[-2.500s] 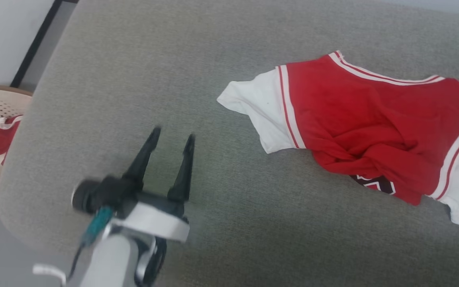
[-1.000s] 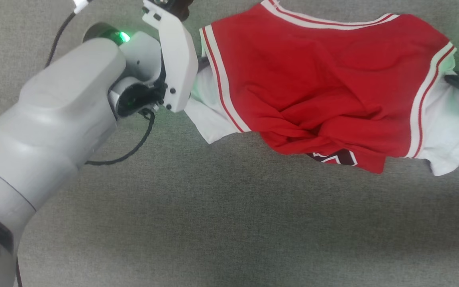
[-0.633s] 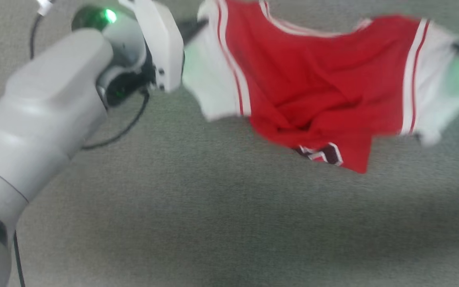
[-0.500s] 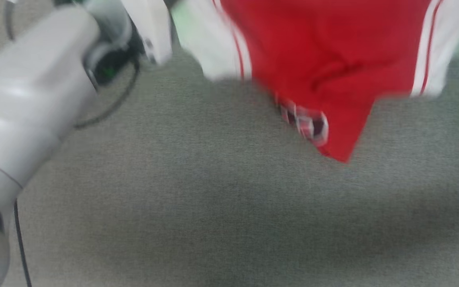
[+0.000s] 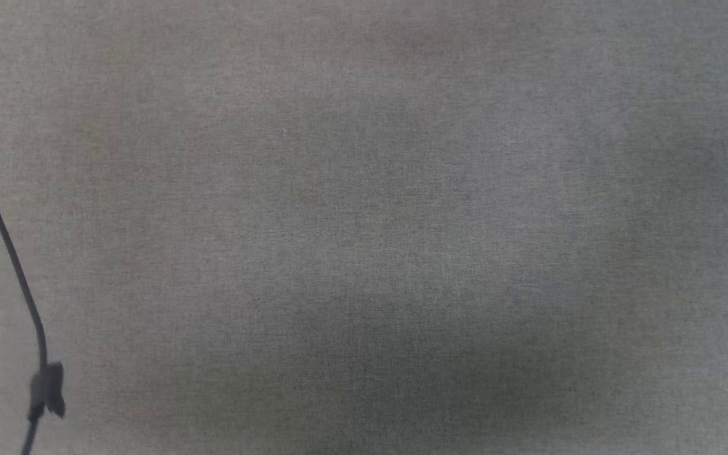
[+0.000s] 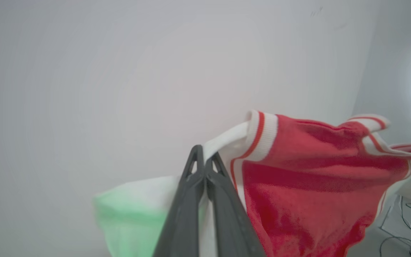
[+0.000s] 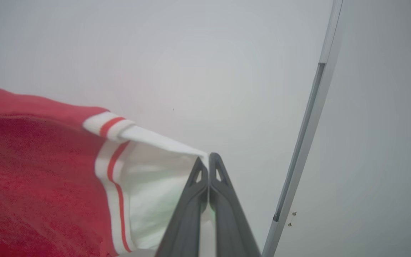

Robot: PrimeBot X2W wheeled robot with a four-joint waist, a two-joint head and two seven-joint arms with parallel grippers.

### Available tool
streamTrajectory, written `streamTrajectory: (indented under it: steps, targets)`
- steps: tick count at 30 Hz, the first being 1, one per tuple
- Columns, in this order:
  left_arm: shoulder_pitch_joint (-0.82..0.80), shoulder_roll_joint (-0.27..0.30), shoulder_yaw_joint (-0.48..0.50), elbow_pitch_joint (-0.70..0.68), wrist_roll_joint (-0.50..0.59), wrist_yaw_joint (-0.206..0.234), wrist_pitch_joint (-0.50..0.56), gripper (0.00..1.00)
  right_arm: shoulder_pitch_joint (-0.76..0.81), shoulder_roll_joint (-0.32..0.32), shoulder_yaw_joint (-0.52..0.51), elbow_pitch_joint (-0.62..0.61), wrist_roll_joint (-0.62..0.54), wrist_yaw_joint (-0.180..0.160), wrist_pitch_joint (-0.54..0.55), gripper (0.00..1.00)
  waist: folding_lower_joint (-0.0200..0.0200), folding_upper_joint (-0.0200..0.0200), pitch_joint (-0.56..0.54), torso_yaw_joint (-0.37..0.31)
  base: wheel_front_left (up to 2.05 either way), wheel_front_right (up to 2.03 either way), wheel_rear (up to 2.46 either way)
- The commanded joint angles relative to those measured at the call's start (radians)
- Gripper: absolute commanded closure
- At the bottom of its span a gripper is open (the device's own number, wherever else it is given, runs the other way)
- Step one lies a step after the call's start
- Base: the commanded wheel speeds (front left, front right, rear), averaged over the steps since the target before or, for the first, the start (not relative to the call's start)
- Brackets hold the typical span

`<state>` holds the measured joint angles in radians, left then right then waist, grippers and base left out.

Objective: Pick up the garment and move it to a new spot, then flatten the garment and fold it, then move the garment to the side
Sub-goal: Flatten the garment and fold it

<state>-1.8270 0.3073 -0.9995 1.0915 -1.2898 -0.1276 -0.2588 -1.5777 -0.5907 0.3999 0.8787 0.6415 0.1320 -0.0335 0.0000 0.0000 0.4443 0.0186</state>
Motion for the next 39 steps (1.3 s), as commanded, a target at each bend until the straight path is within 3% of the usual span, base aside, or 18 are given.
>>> streamTrajectory:
  steps: [1,7,13,20,28,39]
  targets:
    - [-0.034,0.014,0.042,0.004,0.026,0.003,-0.008,1.0,-0.024,0.011,-0.001,0.025,-0.011,-0.003,-0.014,1.0,0.0,0.0,0.005,0.0,0.0,0.0,0.0]
    - [0.052,0.004,0.186,-0.047,0.098,-0.001,-0.007,1.0,0.0,0.007,0.049,0.08,-0.019,-0.003,-0.043,1.0,0.0,0.0,-0.004,0.008,0.0,0.0,0.0]
    - [0.398,0.05,0.114,-0.285,0.045,-0.003,-0.007,1.0,0.269,-0.029,0.152,-0.013,0.106,-0.002,-0.04,1.0,0.0,0.0,-0.032,0.019,0.0,0.0,0.0]
    - [0.762,0.154,0.045,-0.567,-0.062,-0.003,-0.007,1.0,0.627,-0.135,0.218,-0.258,0.294,-0.002,0.017,1.0,0.0,0.0,-0.057,0.031,0.0,0.0,0.0]
    - [1.09,0.245,0.011,-0.79,-0.086,-0.003,-0.008,1.0,1.087,-0.276,0.168,-0.548,0.417,-0.002,0.082,1.0,0.0,0.0,-0.125,0.069,0.0,0.0,0.0]
    - [1.326,0.394,-0.005,-0.956,-0.103,-0.003,-0.008,1.0,1.489,-0.296,0.002,-0.753,0.433,-0.002,0.222,1.0,0.0,0.0,-0.17,0.066,0.0,0.0,0.0]
